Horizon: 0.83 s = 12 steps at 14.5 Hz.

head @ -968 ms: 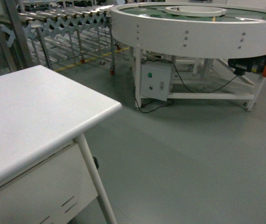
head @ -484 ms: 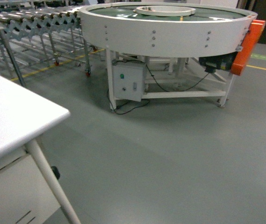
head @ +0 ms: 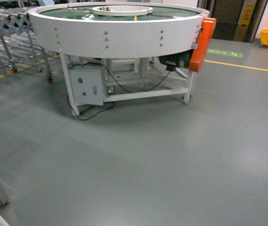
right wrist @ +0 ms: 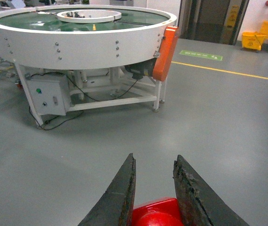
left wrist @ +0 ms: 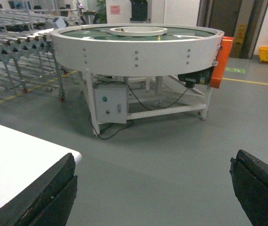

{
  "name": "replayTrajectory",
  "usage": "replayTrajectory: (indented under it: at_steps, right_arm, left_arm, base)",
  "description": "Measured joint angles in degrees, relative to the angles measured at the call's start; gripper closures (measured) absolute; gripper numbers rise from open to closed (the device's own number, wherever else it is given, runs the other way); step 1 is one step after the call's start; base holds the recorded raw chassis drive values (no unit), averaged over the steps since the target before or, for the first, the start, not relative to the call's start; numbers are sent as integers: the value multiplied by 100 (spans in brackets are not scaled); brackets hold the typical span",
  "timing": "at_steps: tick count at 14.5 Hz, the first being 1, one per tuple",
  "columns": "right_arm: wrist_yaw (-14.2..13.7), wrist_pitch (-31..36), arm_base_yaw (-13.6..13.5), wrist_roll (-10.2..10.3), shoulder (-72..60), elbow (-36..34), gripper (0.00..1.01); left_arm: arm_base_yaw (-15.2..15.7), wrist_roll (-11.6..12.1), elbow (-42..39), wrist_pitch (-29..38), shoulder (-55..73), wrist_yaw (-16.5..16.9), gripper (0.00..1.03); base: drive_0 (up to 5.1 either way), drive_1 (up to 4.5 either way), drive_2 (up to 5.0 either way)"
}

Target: Pick red block from blue box to shelf

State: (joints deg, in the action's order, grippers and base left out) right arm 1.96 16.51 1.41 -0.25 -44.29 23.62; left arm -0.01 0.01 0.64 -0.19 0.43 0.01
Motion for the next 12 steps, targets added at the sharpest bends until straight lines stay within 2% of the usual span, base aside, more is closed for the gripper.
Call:
replayTrajectory:
  at_steps: [8,12]
  right_arm:
    - [22,13,2,0,9,0,81]
    - [24,4,4,0,13,0,81]
  left_arm:
    - [0,0,0,-7,0,-2,5]
    - [0,0,0,7,0,-4,5]
  base:
    - [-161,-161,-161]
    - [-174,186,-533]
